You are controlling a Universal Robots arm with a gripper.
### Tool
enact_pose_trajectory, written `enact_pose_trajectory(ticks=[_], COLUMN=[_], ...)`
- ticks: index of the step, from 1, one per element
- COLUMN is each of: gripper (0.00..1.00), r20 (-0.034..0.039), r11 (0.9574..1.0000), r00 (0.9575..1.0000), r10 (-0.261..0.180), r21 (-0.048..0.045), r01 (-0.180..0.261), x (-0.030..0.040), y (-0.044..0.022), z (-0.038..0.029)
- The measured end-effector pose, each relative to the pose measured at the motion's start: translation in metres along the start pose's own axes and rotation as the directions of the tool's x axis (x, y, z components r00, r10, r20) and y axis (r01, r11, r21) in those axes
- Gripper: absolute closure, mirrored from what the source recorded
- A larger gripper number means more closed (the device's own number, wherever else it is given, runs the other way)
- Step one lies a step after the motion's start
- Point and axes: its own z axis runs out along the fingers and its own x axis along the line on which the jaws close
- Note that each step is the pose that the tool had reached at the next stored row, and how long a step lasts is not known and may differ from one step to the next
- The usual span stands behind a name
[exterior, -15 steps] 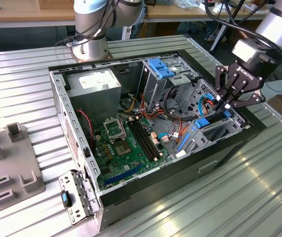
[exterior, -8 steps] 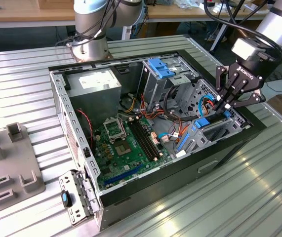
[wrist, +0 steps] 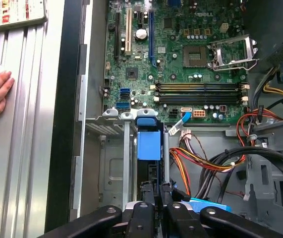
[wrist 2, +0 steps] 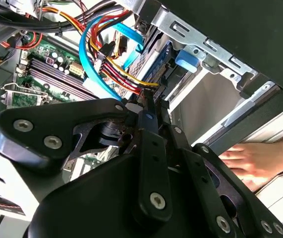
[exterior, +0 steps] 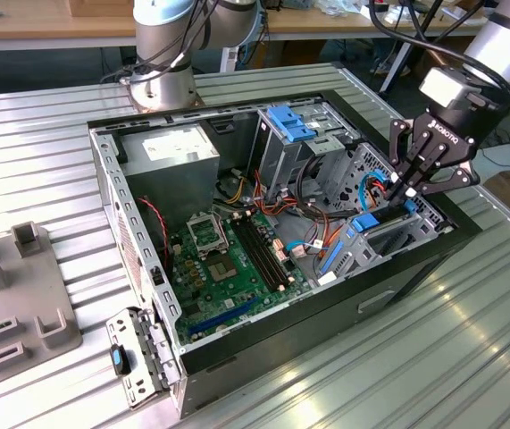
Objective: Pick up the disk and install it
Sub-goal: 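Insert the first disk wire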
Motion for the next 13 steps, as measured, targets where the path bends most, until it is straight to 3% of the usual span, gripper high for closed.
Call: enact_pose_trajectory(ticks=[3,6,7,13], gripper=[0.84,0.84,0.84,0.84], r20=[0.0000,0.0004,0.0039,0.0040], r11=[1.0000,1.0000,0.9998,0.9998], r00=[1.0000,1.0000,0.9998,0.9998], r10=[0.001,0.002,0.019,0.019], r21=[0.0000,-0.0001,-0.0012,-0.0013], r01=[-0.001,-0.002,-0.019,-0.019], x=[0.0000,0.0000,-0.0001,-0.0003], y=[-0.0047,-0.0049,-0.0053,-0.0057], z=[-0.0005,-0.0002,0.0012,0.0033])
